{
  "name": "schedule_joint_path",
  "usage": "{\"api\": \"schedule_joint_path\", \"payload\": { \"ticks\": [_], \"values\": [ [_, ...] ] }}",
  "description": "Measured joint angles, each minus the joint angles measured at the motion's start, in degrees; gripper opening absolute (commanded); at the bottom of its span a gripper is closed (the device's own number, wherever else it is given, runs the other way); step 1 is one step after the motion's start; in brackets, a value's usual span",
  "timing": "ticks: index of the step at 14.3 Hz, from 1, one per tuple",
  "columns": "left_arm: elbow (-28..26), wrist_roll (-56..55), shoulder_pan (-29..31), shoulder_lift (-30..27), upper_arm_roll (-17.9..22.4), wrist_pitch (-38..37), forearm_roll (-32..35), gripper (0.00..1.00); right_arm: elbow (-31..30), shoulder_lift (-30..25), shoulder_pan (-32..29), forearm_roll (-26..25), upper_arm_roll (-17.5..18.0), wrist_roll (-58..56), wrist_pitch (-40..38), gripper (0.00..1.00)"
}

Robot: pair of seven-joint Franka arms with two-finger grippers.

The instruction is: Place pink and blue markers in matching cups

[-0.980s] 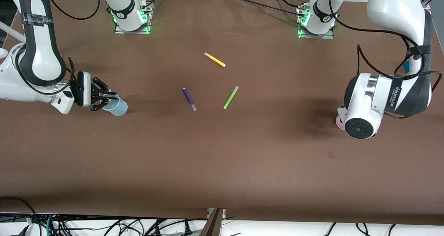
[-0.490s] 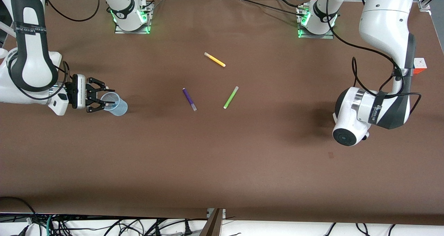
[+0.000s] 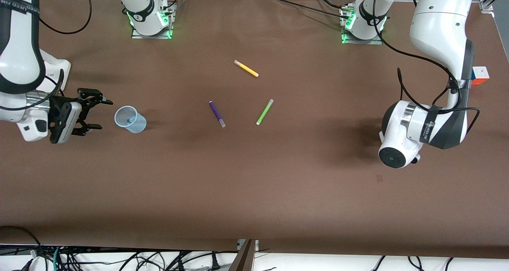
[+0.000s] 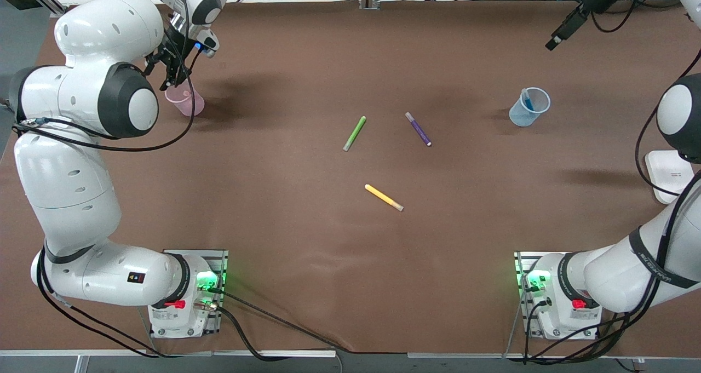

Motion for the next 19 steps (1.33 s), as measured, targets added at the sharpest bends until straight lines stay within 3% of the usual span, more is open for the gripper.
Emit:
{"api": "schedule_joint_path", "payload": {
  "ticks": [5, 7, 10, 13, 15, 17, 19],
  "values": [
    [9.3, -3.2, 0.2, -3.8, 0.1, 0.0, -10.4, 1.00, 4.4, -0.1, 4.6, -13.7, 1.8, 36.4, -3.0, 1.00],
    [13.0, -6.8, 0.5, -5.4, 0.3, 0.0, -14.5, 1.00, 4.7, -1.2, 3.6, -19.3, 8.0, 50.7, -4.0, 1.00],
    [16.9, -13.8, 1.2, -8.7, 0.3, 0.1, -22.2, 1.00, 4.4, -5.5, -4.4, -26.6, 22.0, 63.7, -6.6, 1.00],
    [18.5, -15.1, 3.3, -14.4, 0.5, 1.9, -29.6, 1.00, 3.1, -11.0, -10.9, -27.5, 24.8, 64.5, -7.3, 1.00],
    [13.5, -15.4, 4.9, -21.6, 0.6, 7.5, -31.5, 1.00, 2.9, -14.9, -14.5, -27.5, 24.8, 64.3, -7.4, 1.00],
    [3.4, -15.4, 6.9, -29.8, 0.4, 12.0, -32.3, 1.00, 2.5, -18.7, -16.2, -27.5, 24.8, 64.3, -7.5, 1.00],
    [-3.6, -15.4, 8.1, -34.4, 0.3, 13.7, -33.7, 1.00, 2.0, -21.4, -16.2, -27.5, 25.1, 64.3, -7.8, 1.00]
  ]
}}
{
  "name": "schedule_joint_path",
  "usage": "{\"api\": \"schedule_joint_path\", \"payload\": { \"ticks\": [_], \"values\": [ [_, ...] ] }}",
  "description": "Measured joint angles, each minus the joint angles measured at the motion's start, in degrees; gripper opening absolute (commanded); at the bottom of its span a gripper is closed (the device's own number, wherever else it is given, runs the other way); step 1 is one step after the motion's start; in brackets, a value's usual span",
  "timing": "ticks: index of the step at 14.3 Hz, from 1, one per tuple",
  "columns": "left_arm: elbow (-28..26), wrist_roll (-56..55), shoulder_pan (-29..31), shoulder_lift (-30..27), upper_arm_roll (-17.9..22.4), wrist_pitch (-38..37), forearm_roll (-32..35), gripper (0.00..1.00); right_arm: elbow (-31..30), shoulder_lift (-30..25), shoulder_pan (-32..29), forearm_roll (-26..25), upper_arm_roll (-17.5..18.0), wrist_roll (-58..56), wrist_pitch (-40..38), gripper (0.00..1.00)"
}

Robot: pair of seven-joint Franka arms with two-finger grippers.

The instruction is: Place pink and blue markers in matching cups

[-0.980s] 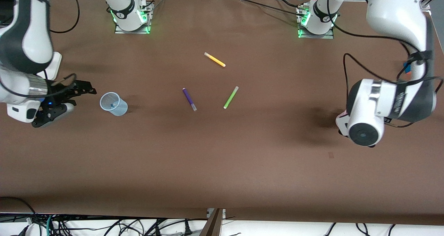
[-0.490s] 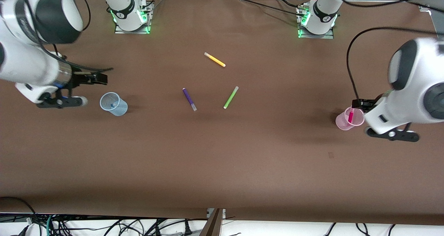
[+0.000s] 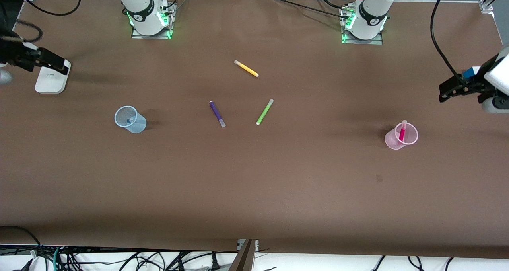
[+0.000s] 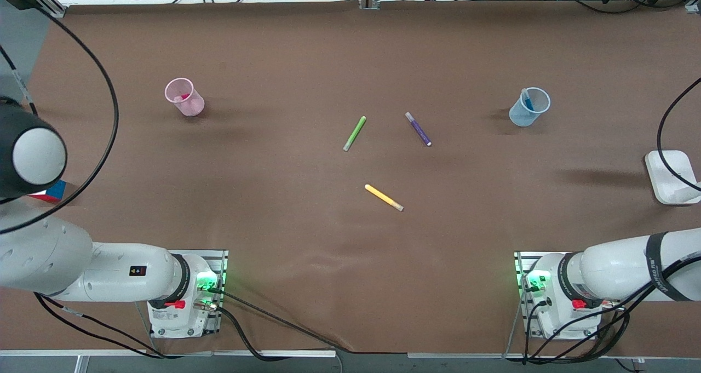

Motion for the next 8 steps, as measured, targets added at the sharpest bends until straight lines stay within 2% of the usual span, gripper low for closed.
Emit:
{"api": "schedule_joint_path", "payload": {
  "ticks": [3, 8],
  "values": [
    [-3.0, 0.0, 0.2, -1.5, -0.2, 1.2, -0.5, 1.00, -0.7, -1.2, 0.0, 0.0, 0.6, 0.1, -1.7, 1.00],
    [-3.1, -0.1, 0.2, -1.6, -0.3, 1.3, -0.5, 1.00, -0.6, -0.1, 0.0, 0.0, 0.7, 0.1, -1.7, 1.00]
  ]
}}
